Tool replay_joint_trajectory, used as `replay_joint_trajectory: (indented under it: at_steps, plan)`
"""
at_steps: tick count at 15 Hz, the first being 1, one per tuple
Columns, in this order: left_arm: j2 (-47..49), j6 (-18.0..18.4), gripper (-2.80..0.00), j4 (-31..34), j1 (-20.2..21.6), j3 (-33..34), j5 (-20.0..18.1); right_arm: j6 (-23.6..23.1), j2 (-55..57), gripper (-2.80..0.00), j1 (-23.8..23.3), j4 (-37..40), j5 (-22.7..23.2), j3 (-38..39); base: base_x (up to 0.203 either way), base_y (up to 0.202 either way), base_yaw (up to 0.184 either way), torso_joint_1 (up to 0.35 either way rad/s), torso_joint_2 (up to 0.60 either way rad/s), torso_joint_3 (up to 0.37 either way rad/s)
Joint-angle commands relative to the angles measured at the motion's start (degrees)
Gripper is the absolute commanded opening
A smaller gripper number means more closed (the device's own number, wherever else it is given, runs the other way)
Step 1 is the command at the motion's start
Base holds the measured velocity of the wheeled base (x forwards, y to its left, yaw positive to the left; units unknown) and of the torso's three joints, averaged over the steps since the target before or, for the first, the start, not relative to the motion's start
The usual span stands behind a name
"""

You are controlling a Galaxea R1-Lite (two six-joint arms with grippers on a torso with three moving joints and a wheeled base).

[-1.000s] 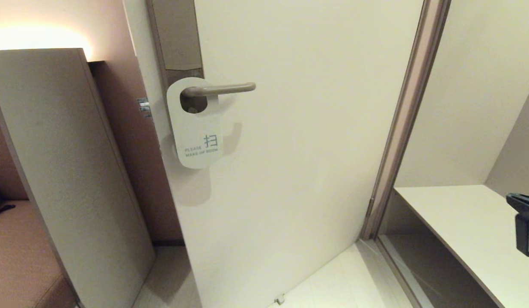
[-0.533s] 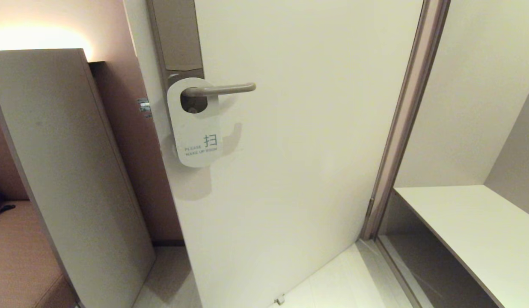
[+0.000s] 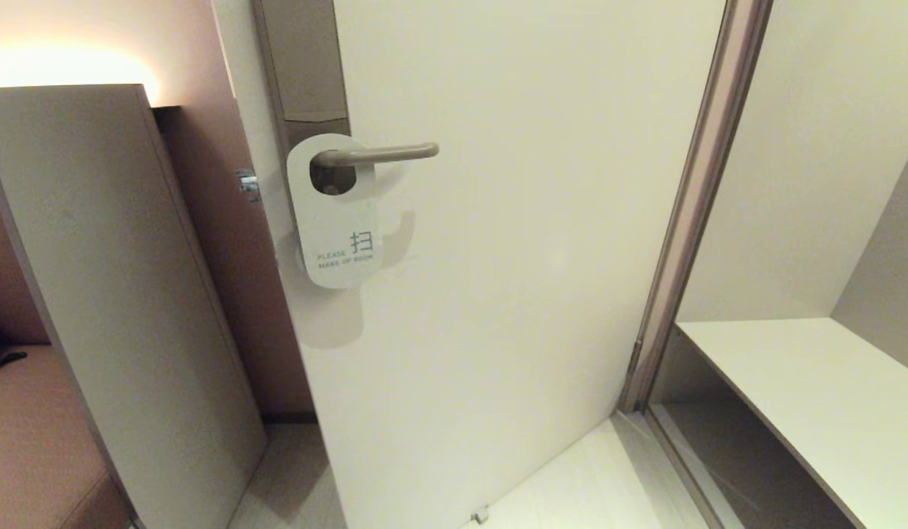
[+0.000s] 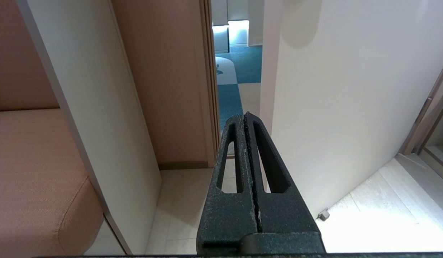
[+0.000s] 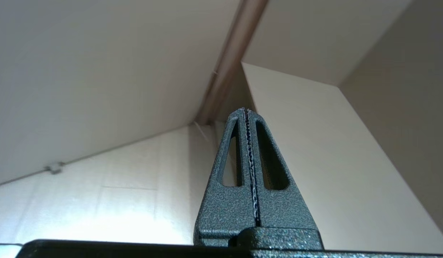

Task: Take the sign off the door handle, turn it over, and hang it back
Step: Take down the sign

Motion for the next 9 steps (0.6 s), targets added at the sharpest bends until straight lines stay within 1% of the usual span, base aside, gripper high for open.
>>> replay_joint_trajectory:
  at_steps: [1,3,5,6,9]
  plan:
    - [0.05,-0.01,-2.80,-0.01,0.00,0.01,0.00,0.04,-6.77,-2.80,-1.97,1.35,6.00,1.45,0.000,0.000,0.000,0.000,0.00,0.000]
    - [0.05,-0.01,-2.80,-0.01,0.00,0.01,0.00,0.77,-10.03,-2.80,-3.31,3.83,12.41,1.52,0.000,0.000,0.000,0.000,0.00,0.000]
    - [0.05,-0.01,-2.80,-0.01,0.00,0.01,0.00,2.82,-14.24,-2.80,-5.05,8.15,16.36,1.53,0.000,0.000,0.000,0.000,0.00,0.000]
    - [0.05,-0.01,-2.80,-0.01,0.00,0.01,0.00,5.06,-15.42,-2.80,-5.46,8.97,17.12,1.53,0.000,0.000,0.000,0.000,0.00,0.000]
    - [0.05,-0.01,-2.80,-0.01,0.00,0.01,0.00,8.46,-20.76,-2.80,-5.54,10.42,17.19,1.53,0.000,0.000,0.000,0.000,0.00,0.000]
